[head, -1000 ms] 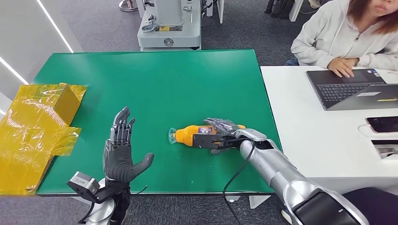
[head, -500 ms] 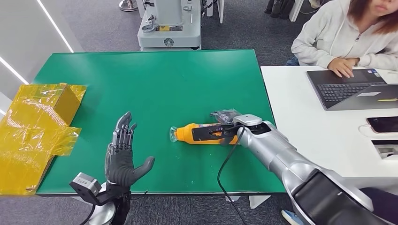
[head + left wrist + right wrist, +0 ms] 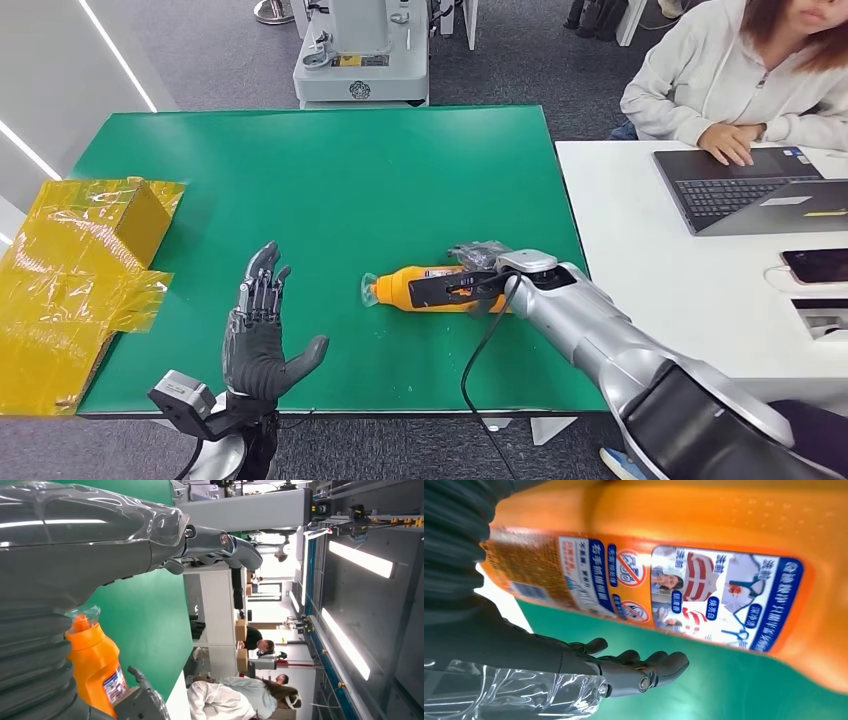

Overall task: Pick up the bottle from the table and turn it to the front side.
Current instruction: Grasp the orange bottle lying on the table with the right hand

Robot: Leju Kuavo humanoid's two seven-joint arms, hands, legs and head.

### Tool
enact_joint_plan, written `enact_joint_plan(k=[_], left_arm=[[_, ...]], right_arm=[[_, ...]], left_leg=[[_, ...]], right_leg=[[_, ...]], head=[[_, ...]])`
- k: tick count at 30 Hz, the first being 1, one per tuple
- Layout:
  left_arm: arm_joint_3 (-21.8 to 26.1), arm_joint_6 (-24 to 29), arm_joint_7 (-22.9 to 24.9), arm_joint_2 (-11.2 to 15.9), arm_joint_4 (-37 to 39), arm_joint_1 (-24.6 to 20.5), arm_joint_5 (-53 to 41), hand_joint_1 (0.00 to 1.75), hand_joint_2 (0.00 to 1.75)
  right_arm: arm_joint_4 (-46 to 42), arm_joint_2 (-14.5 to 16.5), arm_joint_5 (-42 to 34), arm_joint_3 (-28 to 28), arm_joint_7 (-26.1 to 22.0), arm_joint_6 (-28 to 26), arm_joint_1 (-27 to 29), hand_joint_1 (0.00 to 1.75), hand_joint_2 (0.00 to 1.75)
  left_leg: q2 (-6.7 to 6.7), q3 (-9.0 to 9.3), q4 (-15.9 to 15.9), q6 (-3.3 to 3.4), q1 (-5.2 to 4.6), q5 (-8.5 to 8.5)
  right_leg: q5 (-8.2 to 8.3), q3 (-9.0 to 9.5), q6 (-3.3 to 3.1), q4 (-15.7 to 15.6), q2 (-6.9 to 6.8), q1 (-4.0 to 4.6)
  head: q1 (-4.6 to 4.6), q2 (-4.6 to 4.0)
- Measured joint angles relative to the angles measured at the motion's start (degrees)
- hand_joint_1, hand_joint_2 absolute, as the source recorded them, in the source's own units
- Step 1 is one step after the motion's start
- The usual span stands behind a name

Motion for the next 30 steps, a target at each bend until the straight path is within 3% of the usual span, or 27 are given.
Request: enact_joint_plan(k=[3, 6, 7, 8, 10, 11, 12, 23, 30], left_arm=[[0.0, -0.1, 0.2, 0.0, 0.0, 0.0, 0.3, 0.0, 1.75], [0.0, -0.3, 0.6, 0.0, 0.0, 0.0, 0.6, 0.0, 1.75], [0.0, -0.4, 0.6, 0.0, 0.0, 0.0, 0.7, 0.0, 1.75], [0.0, -0.6, 0.7, 0.0, 0.0, 0.0, 0.9, 0.0, 1.75], [0.0, -1.0, 0.9, 0.1, 0.0, 0.0, 1.2, 0.0, 1.75], [0.0, -1.2, 1.0, 0.1, 0.0, -0.1, 1.3, 0.0, 1.75], [0.0, -1.3, 1.1, 0.1, 0.0, -0.1, 1.4, 0.0, 1.75], [0.0, -0.6, 1.3, 0.1, 0.0, -0.1, 2.3, 0.0, 1.75], [0.0, 0.3, 1.2, 0.3, -0.3, 0.8, 2.4, 0.0, 1.75]], right_arm=[[0.4, 0.0, -0.6, 0.3, -0.1, 0.0, 0.5, 0.0, 1.75], [0.8, 0.0, -1.0, 0.6, -0.1, 0.2, 0.8, 0.17, 1.75], [0.9, 0.0, -1.1, 0.6, 0.1, 0.5, 0.9, 0.34, 1.75], [1.0, 0.0, -1.2, 0.7, 0.4, 1.0, 0.9, 0.65, 1.75], [1.3, 0.0, -1.4, 0.8, 1.4, 2.4, 0.9, 1.4, 1.75], [1.4, 0.0, -1.5, 0.9, 1.8, 3.0, 0.9, 1.67, 1.75], [1.5, -0.1, -1.6, 1.0, 2.0, 3.4, 0.8, 1.75, 1.75], [2.1, -0.2, -2.2, 1.5, 3.1, 3.3, 0.0, 1.75, 1.75], [1.7, -0.8, -7.0, 0.7, 0.5, -3.0, 1.2, 1.75, 1.75]], left_leg=[[0.0, 0.0, 0.0, 0.0, 0.0, 0.0], [0.0, 0.0, 0.0, 0.0, 0.0, 0.0], [0.0, 0.01, 0.0, 0.0, 0.0, 0.0], [0.01, 0.02, 0.0, 0.0, 0.0, 0.0], [0.01, 0.03, 0.0, 0.0, 0.0, 0.0], [0.01, 0.03, 0.0, 0.0, 0.0, 0.0], [0.02, 0.04, 0.0, 0.0, 0.0, 0.0], [0.03, 0.06, 0.0, 0.0, 0.0, 0.0], [0.02, 0.04, 0.0, 0.0, 0.0, 0.0]], right_leg=[[0.0, 0.0, 0.0, 0.0, 0.0, 0.0], [0.0, 0.0, 0.0, 0.0, 0.0, 0.0], [0.0, 0.0, 0.0, 0.0, 0.0, 0.0], [0.0, 0.0, 0.0, 0.0, 0.01, 0.0], [0.0, 0.0, 0.0, 0.0, 0.01, 0.0], [0.0, 0.0, 0.0, 0.0, 0.01, 0.0], [0.0, 0.0, 0.0, 0.0, 0.02, 0.0], [0.01, 0.03, 0.0, 0.0, 0.05, 0.0], [0.01, 0.01, 0.0, 0.0, 0.04, 0.0]], head=[[-0.01, 0.0], [-0.01, 0.0], [-0.01, 0.0], [0.0, 0.0], [0.0, 0.0], [0.01, 0.0], [0.0, 0.01], [-0.01, 0.0], [0.0, 0.01]])
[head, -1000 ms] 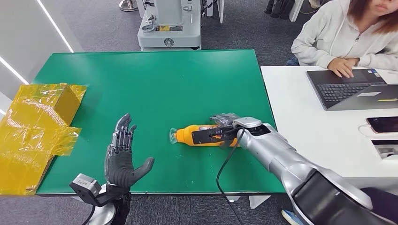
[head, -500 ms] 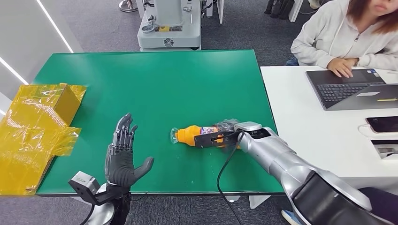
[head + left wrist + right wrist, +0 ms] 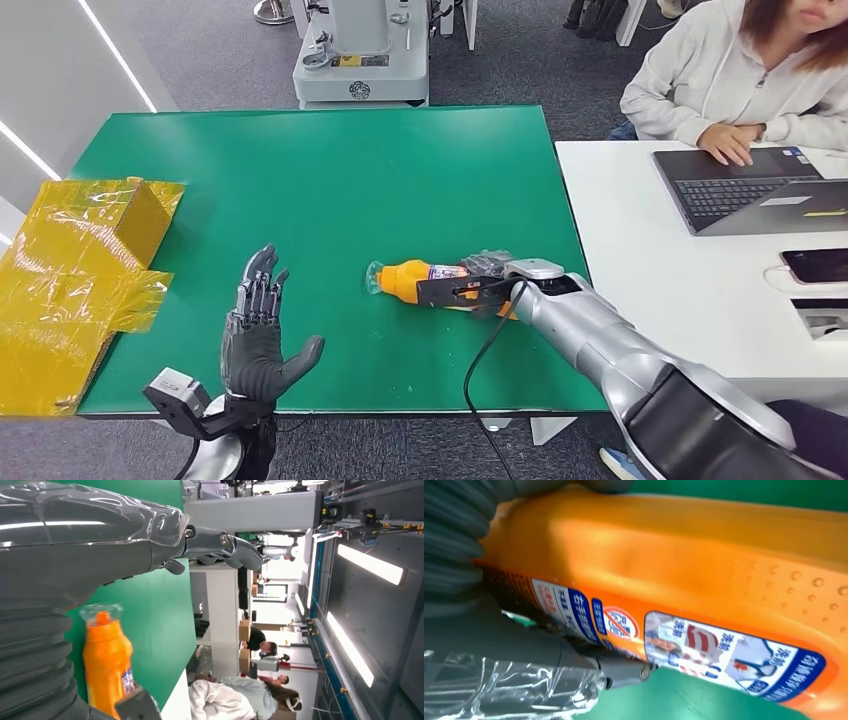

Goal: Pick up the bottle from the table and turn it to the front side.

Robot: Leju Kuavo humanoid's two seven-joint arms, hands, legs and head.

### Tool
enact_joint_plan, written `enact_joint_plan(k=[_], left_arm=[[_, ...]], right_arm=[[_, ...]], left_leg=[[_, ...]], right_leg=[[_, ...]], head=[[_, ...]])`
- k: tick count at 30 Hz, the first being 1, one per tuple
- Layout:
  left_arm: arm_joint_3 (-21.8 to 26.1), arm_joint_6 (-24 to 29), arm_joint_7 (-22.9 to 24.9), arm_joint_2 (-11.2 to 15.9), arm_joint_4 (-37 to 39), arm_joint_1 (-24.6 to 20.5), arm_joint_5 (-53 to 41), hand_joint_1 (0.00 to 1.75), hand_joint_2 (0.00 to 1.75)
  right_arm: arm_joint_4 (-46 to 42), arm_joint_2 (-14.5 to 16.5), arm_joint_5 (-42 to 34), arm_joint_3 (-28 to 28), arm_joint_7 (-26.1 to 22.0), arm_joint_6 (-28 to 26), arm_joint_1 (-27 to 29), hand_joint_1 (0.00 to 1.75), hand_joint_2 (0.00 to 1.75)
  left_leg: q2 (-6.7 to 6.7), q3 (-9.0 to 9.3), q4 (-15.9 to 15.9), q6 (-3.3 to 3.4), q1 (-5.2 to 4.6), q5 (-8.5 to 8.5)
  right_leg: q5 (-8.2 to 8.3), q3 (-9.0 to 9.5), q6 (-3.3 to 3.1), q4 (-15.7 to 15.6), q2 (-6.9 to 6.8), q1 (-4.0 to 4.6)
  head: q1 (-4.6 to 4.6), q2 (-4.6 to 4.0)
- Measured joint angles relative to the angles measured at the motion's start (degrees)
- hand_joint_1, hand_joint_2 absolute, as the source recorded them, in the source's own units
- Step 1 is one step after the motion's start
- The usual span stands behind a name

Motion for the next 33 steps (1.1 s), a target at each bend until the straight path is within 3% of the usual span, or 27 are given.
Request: enact_joint_plan(k=[6, 13, 18, 25, 33], left_arm=[[0.7, 1.8, -1.3, 1.3, -0.7, 0.9, -1.7, 0.0, 1.75], [2.9, 1.4, 0.1, 2.7, -0.8, 0.4, -5.0, 0.0, 1.75], [4.8, -3.1, 2.8, 3.4, -0.6, -1.2, -3.6, 0.0, 1.75], [6.2, -16.0, 8.3, 3.8, 4.4, -7.9, 4.8, 0.0, 1.75], [6.1, -18.2, 9.1, 3.8, 12.2, -16.9, 7.9, 0.0, 1.75]], right_arm=[[-9.7, -3.2, -11.7, -11.5, -12.2, -11.8, 8.1, 1.75, 1.75], [-30.8, -5.7, -8.1, -28.3, -15.4, -16.5, 23.3, 1.75, 1.75], [-42.1, -5.8, -5.5, -36.4, -17.7, -17.4, 29.8, 1.75, 1.75], [-49.6, -3.6, 0.4, -38.9, -19.6, -19.2, 33.4, 1.75, 1.75], [-50.3, 0.3, 2.6, -35.2, -19.4, -19.6, 32.5, 1.75, 1.75]], left_leg=[[-0.11, -0.04, 0.0, 0.02, 0.0, -0.02], [-0.18, -0.1, 0.0, 0.03, 0.0, -0.03], [-0.17, -0.11, 0.0, 0.03, 0.0, -0.03], [-0.13, -0.09, 0.0, 0.0, 0.01, 0.01], [-0.11, -0.08, 0.0, -0.06, 0.02, 0.04]], right_leg=[[-0.03, 0.0, 0.01, 0.0, -0.15, 0.0], [-0.06, -0.03, 0.02, 0.0, -0.19, 0.0], [-0.05, -0.04, 0.02, 0.0, -0.19, 0.0], [-0.02, -0.04, -0.01, 0.0, -0.16, 0.01], [-0.01, -0.04, -0.02, 0.1, -0.12, 0.01]], head=[[0.01, -0.01], [0.01, -0.01], [0.01, -0.01], [0.01, -0.01], [-0.01, 0.0]])
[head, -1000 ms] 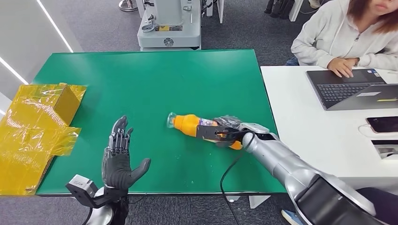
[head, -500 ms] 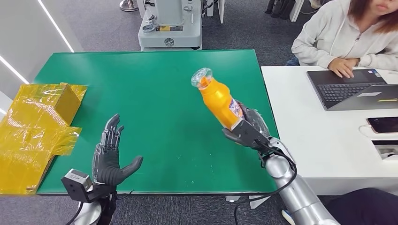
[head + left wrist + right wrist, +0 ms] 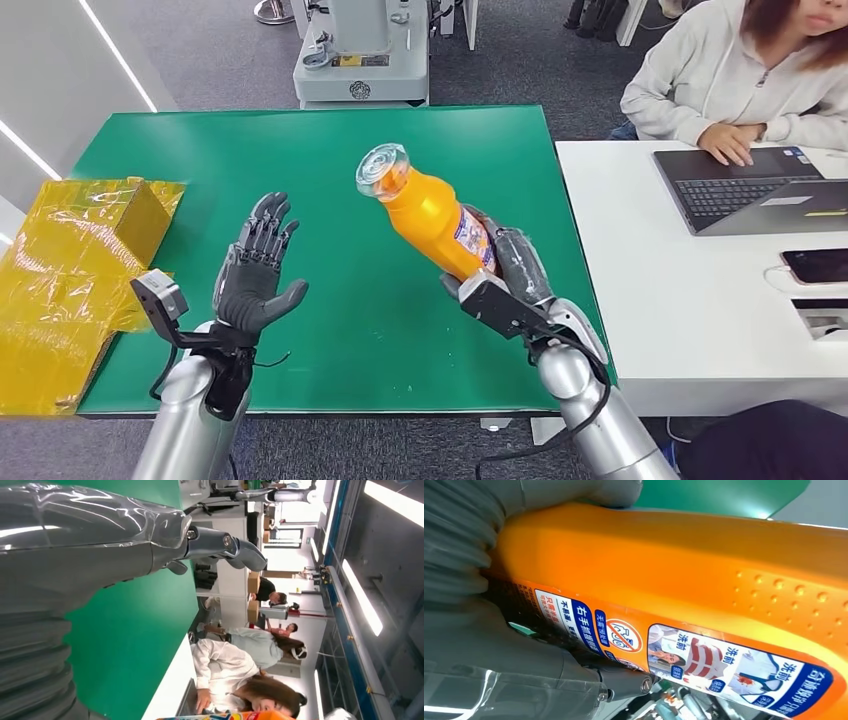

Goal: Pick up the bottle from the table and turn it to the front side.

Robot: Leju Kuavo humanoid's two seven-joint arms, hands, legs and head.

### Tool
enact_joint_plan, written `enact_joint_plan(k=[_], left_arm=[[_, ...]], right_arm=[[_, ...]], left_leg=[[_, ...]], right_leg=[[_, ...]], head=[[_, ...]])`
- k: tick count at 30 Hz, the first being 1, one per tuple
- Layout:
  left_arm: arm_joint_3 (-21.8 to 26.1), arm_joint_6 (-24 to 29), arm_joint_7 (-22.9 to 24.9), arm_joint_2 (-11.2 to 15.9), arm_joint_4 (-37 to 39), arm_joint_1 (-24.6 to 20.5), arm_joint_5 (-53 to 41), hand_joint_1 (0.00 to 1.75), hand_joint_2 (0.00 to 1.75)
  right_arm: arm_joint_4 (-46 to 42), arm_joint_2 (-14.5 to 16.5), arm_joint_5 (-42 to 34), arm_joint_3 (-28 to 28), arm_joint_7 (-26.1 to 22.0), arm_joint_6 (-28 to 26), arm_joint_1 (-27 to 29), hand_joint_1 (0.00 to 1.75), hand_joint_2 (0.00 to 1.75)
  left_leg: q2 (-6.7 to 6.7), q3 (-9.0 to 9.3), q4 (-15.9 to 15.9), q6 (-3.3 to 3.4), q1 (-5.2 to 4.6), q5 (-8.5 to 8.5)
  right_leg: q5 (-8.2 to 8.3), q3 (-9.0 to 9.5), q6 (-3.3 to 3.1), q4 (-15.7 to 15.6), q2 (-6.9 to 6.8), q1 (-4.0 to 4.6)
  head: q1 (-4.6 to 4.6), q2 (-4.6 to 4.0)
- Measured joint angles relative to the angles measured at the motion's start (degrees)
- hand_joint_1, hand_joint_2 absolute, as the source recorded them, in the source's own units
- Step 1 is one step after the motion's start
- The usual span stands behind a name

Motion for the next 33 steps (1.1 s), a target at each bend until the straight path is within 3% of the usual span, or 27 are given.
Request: enact_joint_plan(k=[10, 24, 33], left_arm=[[-1.6, 1.1, 2.5, -1.0, 3.2, -6.5, 2.0, 0.0, 1.75], [-4.8, -2.0, 6.0, -1.6, 1.9, -6.4, 6.7, 0.0, 1.75], [-5.9, -2.8, 7.0, -1.1, -0.7, -5.4, 8.7, 0.0, 1.75]], right_arm=[[3.5, 4.2, 0.3, 6.8, 2.4, 2.4, -6.0, 1.75, 1.75], [15.1, 8.4, 3.2, 12.1, 4.5, 3.3, -14.9, 1.75, 1.75], [18.9, 9.5, 2.4, 13.4, 4.4, 3.6, -18.7, 1.75, 1.75]], left_leg=[[0.01, -0.01, 0.0, 0.0, 0.0, 0.0], [0.02, -0.04, 0.0, -0.01, 0.0, 0.0], [0.02, -0.04, 0.0, -0.01, 0.01, 0.0]], right_leg=[[0.0, -0.01, 0.0, 0.0, 0.01, 0.0], [0.0, -0.02, 0.0, 0.0, 0.01, 0.0], [0.0, -0.03, 0.0, 0.0, 0.01, 0.0]], head=[[0.0, 0.0], [0.0, 0.01], [0.0, 0.0]])
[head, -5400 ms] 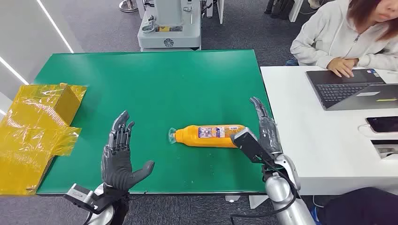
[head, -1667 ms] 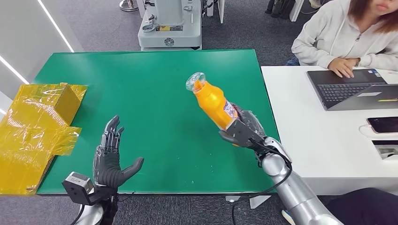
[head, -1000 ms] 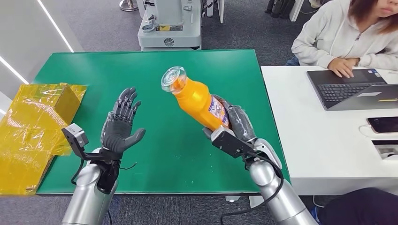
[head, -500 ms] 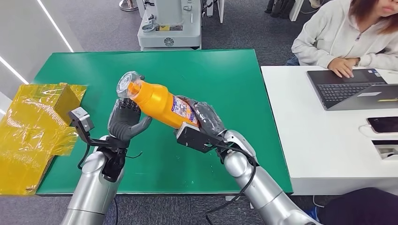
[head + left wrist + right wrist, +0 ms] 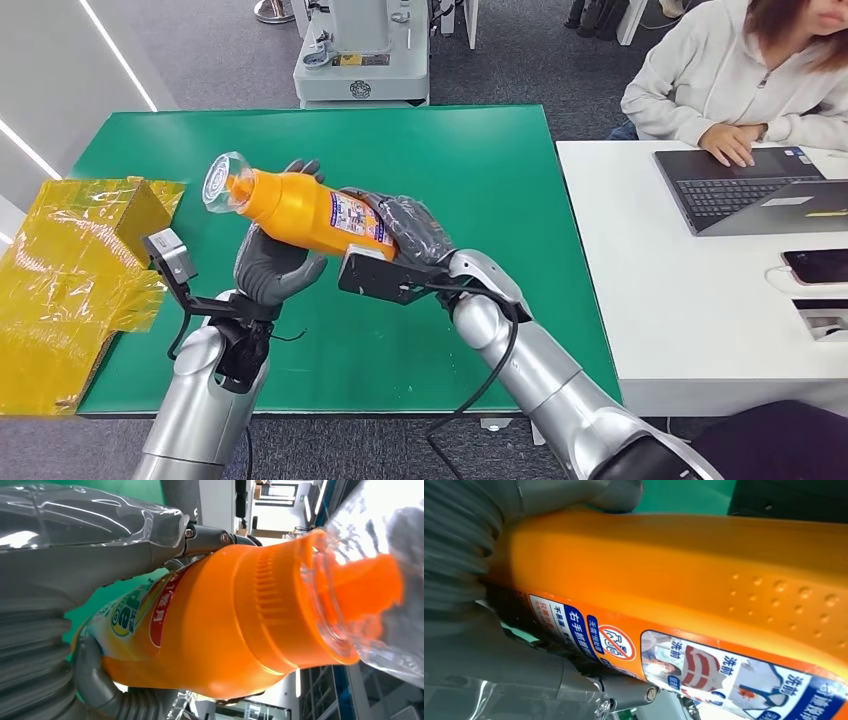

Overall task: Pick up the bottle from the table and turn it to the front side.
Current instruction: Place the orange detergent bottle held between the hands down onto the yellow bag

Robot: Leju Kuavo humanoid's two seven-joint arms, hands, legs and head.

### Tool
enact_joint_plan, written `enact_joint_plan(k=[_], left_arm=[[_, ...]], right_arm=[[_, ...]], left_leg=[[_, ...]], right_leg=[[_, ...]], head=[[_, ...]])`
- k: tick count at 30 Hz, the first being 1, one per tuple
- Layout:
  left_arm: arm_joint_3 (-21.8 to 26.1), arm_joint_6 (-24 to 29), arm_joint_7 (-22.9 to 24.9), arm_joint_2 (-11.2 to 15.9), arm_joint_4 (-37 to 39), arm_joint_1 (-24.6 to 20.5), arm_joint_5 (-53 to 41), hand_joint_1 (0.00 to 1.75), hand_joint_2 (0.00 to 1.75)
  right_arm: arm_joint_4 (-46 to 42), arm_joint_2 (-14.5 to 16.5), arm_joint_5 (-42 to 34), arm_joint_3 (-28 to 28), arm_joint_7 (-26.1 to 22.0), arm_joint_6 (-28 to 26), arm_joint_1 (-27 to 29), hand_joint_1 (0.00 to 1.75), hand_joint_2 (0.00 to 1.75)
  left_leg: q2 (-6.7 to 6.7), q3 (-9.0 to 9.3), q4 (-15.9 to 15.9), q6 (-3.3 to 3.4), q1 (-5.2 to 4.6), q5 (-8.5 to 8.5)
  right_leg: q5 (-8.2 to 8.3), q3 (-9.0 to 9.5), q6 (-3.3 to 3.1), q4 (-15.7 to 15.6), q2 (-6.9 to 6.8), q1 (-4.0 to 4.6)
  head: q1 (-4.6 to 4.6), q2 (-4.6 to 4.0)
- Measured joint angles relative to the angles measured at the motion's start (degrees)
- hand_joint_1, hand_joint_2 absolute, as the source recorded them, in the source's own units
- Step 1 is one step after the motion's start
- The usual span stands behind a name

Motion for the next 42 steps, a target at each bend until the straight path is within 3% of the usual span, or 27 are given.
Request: enact_joint_plan(k=[4, 5, 8, 9, 17, 24, 30, 34, 38, 42], left_arm=[[-0.8, 2.2, 0.0, -0.5, -0.3, -0.5, -0.5, 0.0, 1.75], [-1.0, 3.0, 0.0, -0.7, -0.3, -0.8, -0.9, 0.08, 1.75], [-1.5, 5.1, 0.0, -1.5, -0.4, -1.3, -2.3, 1.14, 1.75], [-1.6, 5.5, 0.0, -1.8, -0.4, -1.5, -2.5, 1.41, 1.75], [-1.7, 7.5, 0.0, -3.5, 0.6, -3.3, -2.9, 1.4, 1.75], [-1.7, 8.2, 0.1, -4.0, 2.3, -4.2, -2.4, 1.75, 1.75], [-1.7, 8.0, 0.2, -4.3, 4.4, -5.0, -1.1, 1.75, 1.75], [-1.7, 8.2, -1.1, -4.3, 5.6, -5.5, -2.6, 1.75, 1.75], [-2.2, 9.7, -3.5, -3.6, 5.9, -6.7, -8.6, 1.75, 1.75], [-1.4, 8.5, -6.3, -0.3, 5.9, -10.5, -11.1, 1.75, 1.75]], right_arm=[[1.3, 0.7, -1.6, 0.0, -0.4, 0.0, -1.0, 1.75, 1.75], [1.6, 0.9, -1.8, 0.0, -0.5, 0.0, -1.2, 1.75, 1.75], [2.9, 1.4, -2.1, 0.0, -0.5, -0.1, -1.8, 1.75, 1.75], [3.4, 1.6, -2.1, 0.0, -0.5, -0.3, -1.9, 1.75, 1.75], [6.2, 2.4, -1.8, -0.6, -0.6, -1.4, -3.1, 1.75, 1.75], [7.7, 2.6, -1.3, -1.1, -0.2, -1.8, -3.2, 1.75, 1.75], [9.2, 2.7, -0.8, -1.5, -0.3, -2.4, -3.3, 1.75, 1.75], [9.9, 2.7, -0.7, -1.8, -0.5, -2.4, -3.3, 0.0, 1.75], [10.2, 2.6, -0.5, -1.9, -0.6, -2.1, -2.8, 0.0, 1.75], [9.6, 1.1, 0.3, -2.0, -0.6, -1.8, -0.5, 0.0, 1.75]], left_leg=[[0.0, 0.0, 0.0, 0.0, 0.0, 0.0], [0.0, 0.0, 0.0, 0.0, 0.0, 0.0], [0.0, 0.01, 0.0, 0.0, 0.0, 0.0], [0.0, 0.01, 0.0, 0.0, 0.0, 0.0], [0.06, 0.02, 0.0, 0.0, 0.0, 0.0], [0.11, 0.03, 0.0, 0.0, 0.0, 0.0], [0.14, 0.03, 0.0, 0.0, 0.0, 0.0], [0.15, 0.03, 0.0, 0.0, 0.0, 0.0], [0.15, 0.02, 0.0, 0.0, 0.0, 0.0], [0.13, 0.0, 0.0, -0.02, 0.08, 0.01]], right_leg=[[0.0, 0.0, 0.0, 0.0, 0.0, 0.0], [0.0, 0.0, 0.0, 0.0, 0.0, 0.0], [0.0, 0.0, 0.0, 0.0, 0.01, 0.0], [0.0, -0.01, 0.0, 0.0, 0.01, 0.0], [0.01, -0.05, 0.0, 0.0, 0.1, 0.0], [0.01, -0.06, 0.0, 0.0, 0.15, 0.0], [0.02, -0.08, 0.0, 0.0, 0.18, 0.0], [0.02, -0.09, 0.0, 0.0, 0.21, 0.0], [0.02, -0.1, -0.01, 0.0, 0.21, 0.0], [0.03, -0.09, -0.02, 0.0, 0.18, 0.05]], head=[[0.0, 0.0], [0.0, 0.0], [0.01, 0.0], [0.01, 0.0], [0.01, 0.0], [0.01, 0.0], [0.01, 0.0], [0.01, 0.0], [0.01, 0.0], [0.0, 0.0]])
